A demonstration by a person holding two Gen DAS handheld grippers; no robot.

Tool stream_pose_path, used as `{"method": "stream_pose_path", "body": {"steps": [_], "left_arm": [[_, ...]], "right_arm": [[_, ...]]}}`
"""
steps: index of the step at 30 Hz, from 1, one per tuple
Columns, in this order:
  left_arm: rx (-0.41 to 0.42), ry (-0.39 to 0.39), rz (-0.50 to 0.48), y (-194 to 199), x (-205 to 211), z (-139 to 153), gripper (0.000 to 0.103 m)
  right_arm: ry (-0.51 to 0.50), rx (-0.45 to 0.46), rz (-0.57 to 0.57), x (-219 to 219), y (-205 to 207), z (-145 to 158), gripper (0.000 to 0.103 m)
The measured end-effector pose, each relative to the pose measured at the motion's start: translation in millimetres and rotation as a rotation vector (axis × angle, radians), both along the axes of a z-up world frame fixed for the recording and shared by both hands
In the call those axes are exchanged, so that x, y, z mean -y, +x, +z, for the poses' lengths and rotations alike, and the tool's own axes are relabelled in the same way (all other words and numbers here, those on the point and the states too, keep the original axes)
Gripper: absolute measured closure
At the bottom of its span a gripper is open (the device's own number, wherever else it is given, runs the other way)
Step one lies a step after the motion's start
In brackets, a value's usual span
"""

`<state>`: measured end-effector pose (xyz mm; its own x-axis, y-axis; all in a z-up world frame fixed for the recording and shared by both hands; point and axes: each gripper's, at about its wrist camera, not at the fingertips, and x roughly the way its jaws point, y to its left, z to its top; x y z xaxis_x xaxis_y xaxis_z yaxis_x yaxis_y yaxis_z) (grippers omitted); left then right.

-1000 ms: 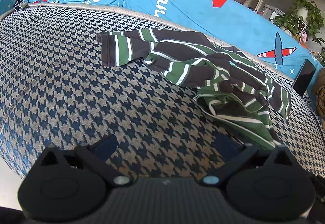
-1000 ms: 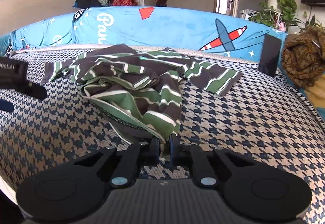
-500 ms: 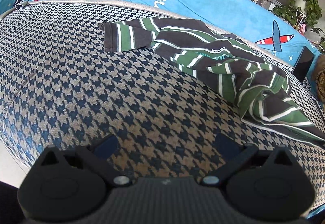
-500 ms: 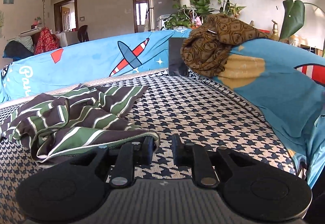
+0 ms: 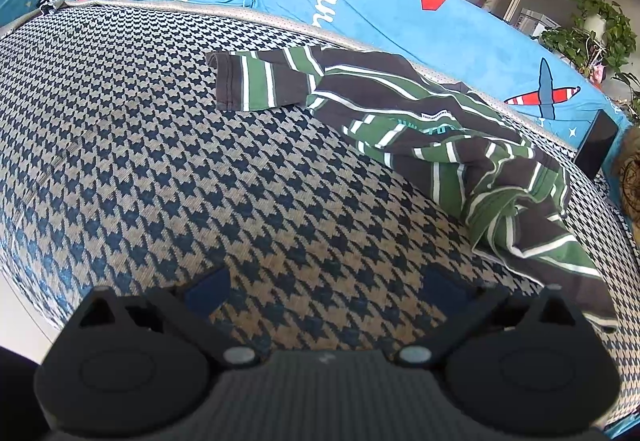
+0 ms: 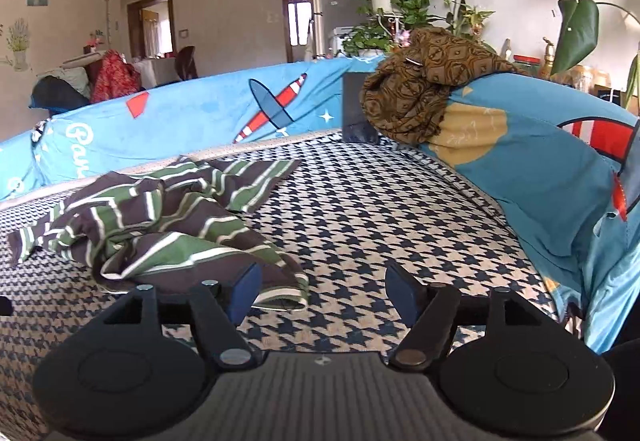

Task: Fold clothes
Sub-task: 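Grasp the shirt fabric again with the right gripper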

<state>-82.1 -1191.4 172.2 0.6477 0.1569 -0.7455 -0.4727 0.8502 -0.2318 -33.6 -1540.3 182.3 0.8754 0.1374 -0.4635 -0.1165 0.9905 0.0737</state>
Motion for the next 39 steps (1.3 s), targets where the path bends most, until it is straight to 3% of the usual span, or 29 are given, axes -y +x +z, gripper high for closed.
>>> {"method": "stream_pose_path", "body": {"steps": [11, 17, 24, 28, 34, 39], "left_arm": [[-0.03, 0.035, -0.02, 2, 2, -2, 0.0], [-0.034, 0.031, -0.017, 2, 0, -3, 0.0], [-0.043, 0.027, -0.024, 4, -4, -7, 0.0], [-0.052, 0.022, -0.027, 4, -8, -10, 0.0], [-0.06, 0.009, -0.025, 7, -13, -13, 0.0], [-0.063, 0.0, -0.039, 8, -15, -14, 0.0]], "right_arm": [[0.023, -0.069, 0.318, -59, 20, 2, 0.033], [0.064, -0.094, 0.431, -83, 64, 2, 0.033], [0.141, -0.123, 0.44, -98, 122, -9, 0.032], [0.136, -0.119, 0.468, -108, 149, -14, 0.032], [0.156, -0.173, 0.479, -120, 176, -27, 0.032], [0.236, -0.224, 0.499, -129, 190, -34, 0.032]]}}
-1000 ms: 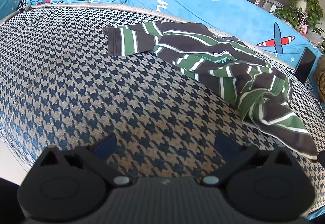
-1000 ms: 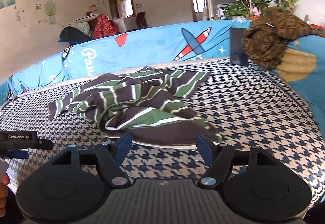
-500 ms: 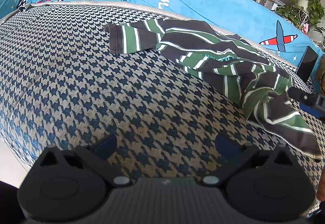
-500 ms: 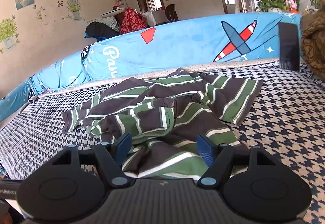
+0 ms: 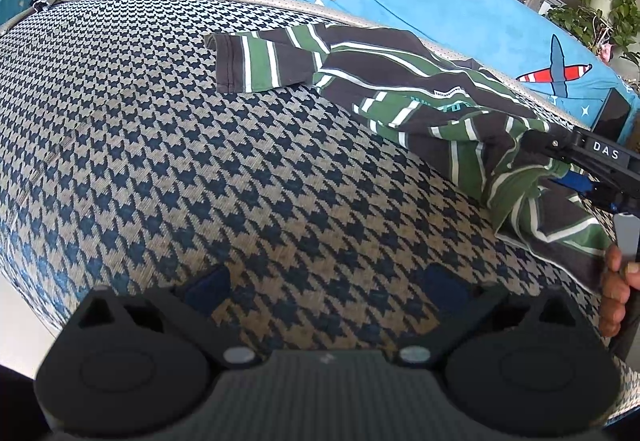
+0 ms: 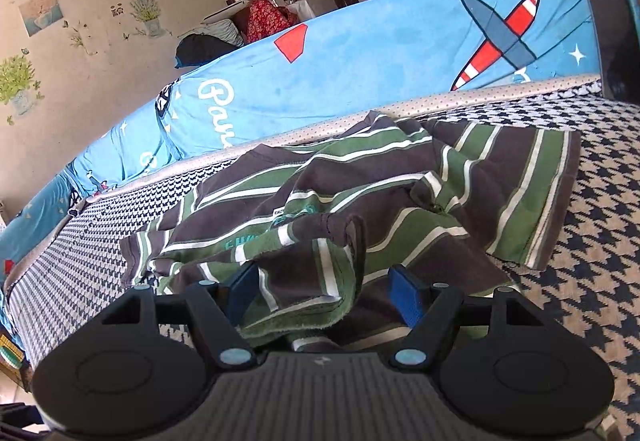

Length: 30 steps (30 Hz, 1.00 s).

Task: Fold clothes
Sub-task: 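Grasp the shirt fabric again with the right gripper, then pull the shirt out flat with the right gripper and release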

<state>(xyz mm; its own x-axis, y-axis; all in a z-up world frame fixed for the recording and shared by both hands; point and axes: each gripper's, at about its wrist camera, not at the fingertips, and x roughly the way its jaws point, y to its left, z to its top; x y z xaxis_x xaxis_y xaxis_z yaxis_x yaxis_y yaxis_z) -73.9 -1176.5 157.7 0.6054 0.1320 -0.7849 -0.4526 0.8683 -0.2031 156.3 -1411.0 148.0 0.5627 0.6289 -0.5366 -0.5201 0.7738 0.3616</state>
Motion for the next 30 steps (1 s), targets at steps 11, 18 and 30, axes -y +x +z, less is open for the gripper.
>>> {"method": "stream_pose_path", "body": {"steps": [11, 18, 30], "left_arm": [[0.006, 0.022, 0.018, -3, -2, 1, 0.0], [0.092, 0.109, 0.138, -17, -9, 18, 0.0], [0.2, 0.285, 0.359, -53, -34, 46, 0.0]], "right_arm": [[0.038, -0.002, 0.026, -16, -14, 9, 0.088], [0.151, 0.035, 0.182, -24, -66, 35, 0.092], [0.139, 0.049, 0.451, -56, -173, 27, 0.093]]}}
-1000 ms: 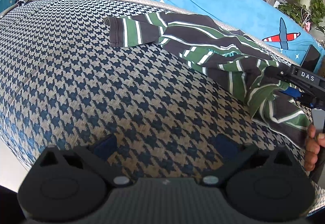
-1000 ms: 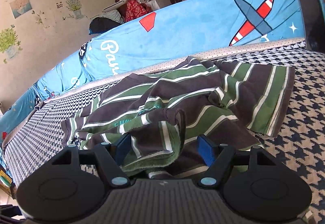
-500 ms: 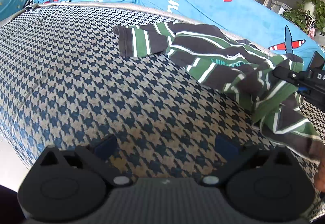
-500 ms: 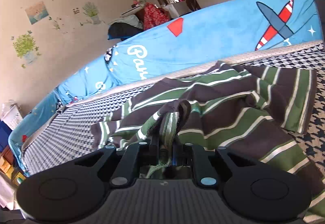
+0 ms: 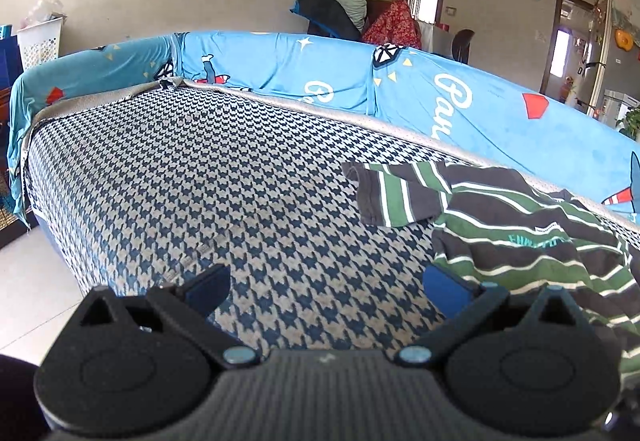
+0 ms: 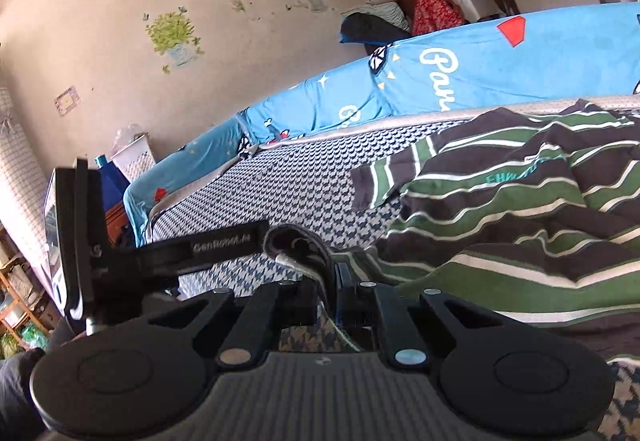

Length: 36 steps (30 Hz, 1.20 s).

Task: Fold clothes
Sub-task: 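Pull the shirt out flat with the right gripper and release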

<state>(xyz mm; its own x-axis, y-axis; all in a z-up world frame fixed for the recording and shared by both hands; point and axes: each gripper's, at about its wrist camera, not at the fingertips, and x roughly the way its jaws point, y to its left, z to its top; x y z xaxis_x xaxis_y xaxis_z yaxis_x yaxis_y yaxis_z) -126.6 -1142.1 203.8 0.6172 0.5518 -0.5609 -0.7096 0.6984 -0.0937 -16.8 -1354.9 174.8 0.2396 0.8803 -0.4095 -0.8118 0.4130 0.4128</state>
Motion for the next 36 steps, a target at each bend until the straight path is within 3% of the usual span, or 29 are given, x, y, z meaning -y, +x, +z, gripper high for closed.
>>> {"method": "stream_pose_path", "body": {"steps": [7, 11, 12, 14, 16, 19, 23, 30, 36], "left_arm": [[0.016, 0.002, 0.035, -16, -7, 4, 0.0], [0.01, -0.011, 0.032, -18, -8, 2, 0.0], [0.006, -0.013, 0.022, -16, -7, 2, 0.0], [-0.004, -0.023, -0.001, -14, -5, 0, 0.0], [-0.014, -0.04, -0.03, -11, -1, -3, 0.0], [-0.038, -0.07, -0.088, -4, 5, -9, 0.0], [-0.085, -0.092, -0.167, 7, 18, -19, 0.0], [-0.134, -0.112, -0.257, 19, 39, -32, 0.0], [-0.146, -0.113, -0.29, 25, 52, -34, 0.0]], "right_arm": [[-0.082, 0.005, 0.188, -28, -43, -26, 0.093], [-0.108, 0.017, 0.236, -31, -52, -33, 0.089], [-0.104, 0.002, 0.244, -30, -51, -34, 0.086], [-0.111, -0.009, 0.238, -27, -52, -35, 0.065], [-0.127, -0.013, 0.219, -23, -52, -36, 0.062], [-0.143, -0.016, 0.172, -15, -50, -37, 0.061], [-0.149, -0.017, 0.066, 2, -45, -37, 0.048], [-0.142, 0.0, -0.155, 31, -25, -35, 0.041], [-0.205, 0.067, -0.379, 61, -15, -29, 0.037]]}}
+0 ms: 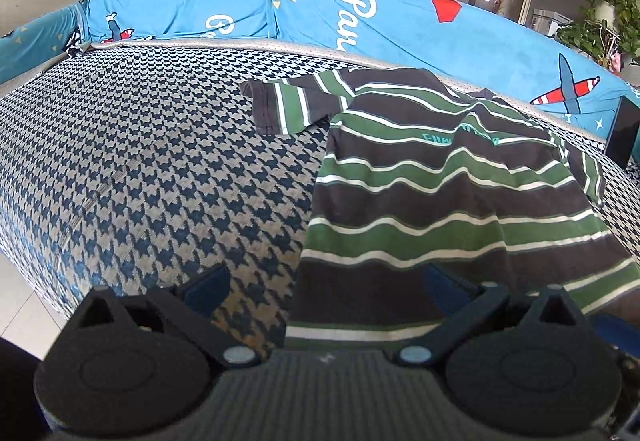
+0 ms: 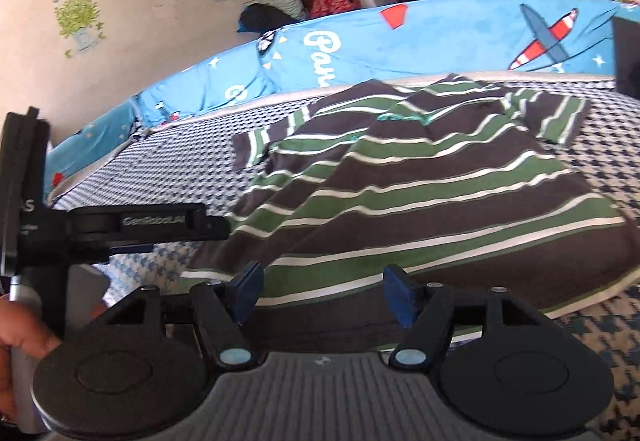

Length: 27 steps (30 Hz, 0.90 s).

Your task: Fold clothes

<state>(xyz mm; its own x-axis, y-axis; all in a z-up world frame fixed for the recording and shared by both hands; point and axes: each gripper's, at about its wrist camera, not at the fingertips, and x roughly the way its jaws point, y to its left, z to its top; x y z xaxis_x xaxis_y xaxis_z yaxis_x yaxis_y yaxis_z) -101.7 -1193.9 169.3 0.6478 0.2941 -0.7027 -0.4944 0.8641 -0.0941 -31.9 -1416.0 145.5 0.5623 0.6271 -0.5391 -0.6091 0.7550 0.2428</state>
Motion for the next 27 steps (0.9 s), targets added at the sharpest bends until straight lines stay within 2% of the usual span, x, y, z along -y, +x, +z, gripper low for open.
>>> {"method": "stream_pose_path", "body": {"steps": [9, 13, 20, 24, 27], "left_arm": [[-0.011, 0.001, -0.034, 7, 12, -2, 0.0], [-0.017, -0.001, -0.041, 9, 15, -3, 0.0], [-0.04, -0.016, -0.048, 11, 16, -9, 0.0], [-0.05, -0.026, -0.05, 11, 15, -11, 0.0], [-0.064, -0.037, -0.052, 11, 13, -14, 0.0]], "right_arm": [[-0.012, 0.089, -0.352, 73, 14, 11, 0.037], [0.02, 0.06, -0.465, 106, 24, 8, 0.036], [0.065, 0.027, -0.53, 133, 40, -7, 0.036], [0.119, -0.022, -0.523, 137, 50, -16, 0.036], [0.106, -0.012, -0.5, 129, 53, -17, 0.036]]}}
